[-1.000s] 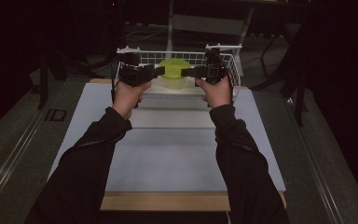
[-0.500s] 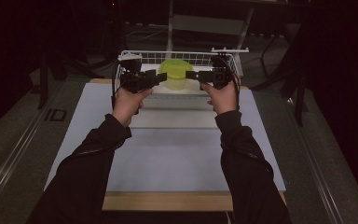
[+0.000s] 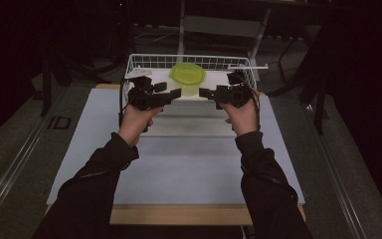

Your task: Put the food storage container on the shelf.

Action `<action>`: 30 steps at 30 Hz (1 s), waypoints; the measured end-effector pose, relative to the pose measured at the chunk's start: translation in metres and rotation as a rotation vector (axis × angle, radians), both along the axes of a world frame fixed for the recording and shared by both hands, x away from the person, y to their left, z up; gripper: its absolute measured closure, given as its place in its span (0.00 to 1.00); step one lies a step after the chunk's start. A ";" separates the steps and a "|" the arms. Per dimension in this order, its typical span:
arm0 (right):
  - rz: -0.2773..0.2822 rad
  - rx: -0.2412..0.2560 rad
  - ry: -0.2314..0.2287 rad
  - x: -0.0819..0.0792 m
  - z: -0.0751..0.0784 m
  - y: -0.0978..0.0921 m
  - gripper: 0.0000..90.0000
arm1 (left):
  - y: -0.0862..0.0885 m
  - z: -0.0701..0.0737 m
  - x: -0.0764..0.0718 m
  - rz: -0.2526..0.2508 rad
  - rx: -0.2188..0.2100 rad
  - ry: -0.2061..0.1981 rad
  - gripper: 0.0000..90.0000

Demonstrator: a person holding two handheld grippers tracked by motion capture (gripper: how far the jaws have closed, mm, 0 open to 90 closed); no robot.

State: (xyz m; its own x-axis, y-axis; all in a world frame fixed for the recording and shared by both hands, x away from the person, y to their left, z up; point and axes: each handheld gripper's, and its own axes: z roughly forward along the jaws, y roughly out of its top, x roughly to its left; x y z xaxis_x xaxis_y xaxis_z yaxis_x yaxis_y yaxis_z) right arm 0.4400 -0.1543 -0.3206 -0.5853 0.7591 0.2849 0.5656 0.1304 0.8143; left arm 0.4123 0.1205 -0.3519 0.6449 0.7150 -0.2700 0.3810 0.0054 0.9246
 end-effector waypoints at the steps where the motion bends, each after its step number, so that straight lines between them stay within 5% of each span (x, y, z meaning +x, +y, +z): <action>1: 0.004 -0.001 -0.001 -0.001 -0.001 0.001 0.24 | 0.000 -0.001 -0.002 -0.010 -0.002 -0.008 0.29; 14: 0.066 -0.026 -0.041 -0.012 -0.024 0.013 0.20 | 0.005 -0.018 -0.026 -0.008 -0.011 -0.086 0.08; 21: 0.097 -0.060 -0.070 -0.028 -0.037 0.017 0.19 | 0.006 -0.028 -0.040 -0.049 -0.020 -0.095 0.05; 30: 0.139 -0.063 -0.075 -0.052 -0.063 0.013 0.19 | 0.002 -0.048 -0.064 -0.136 0.024 -0.106 0.05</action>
State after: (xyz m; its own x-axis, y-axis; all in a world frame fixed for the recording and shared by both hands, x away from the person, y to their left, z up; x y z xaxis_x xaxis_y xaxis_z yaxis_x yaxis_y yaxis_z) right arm 0.3884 -0.1409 -0.3834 -0.7038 0.6842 0.1913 0.4767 0.2551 0.8412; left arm 0.3482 0.1229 -0.3996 0.7603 0.6244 -0.1791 0.2773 -0.0626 0.9587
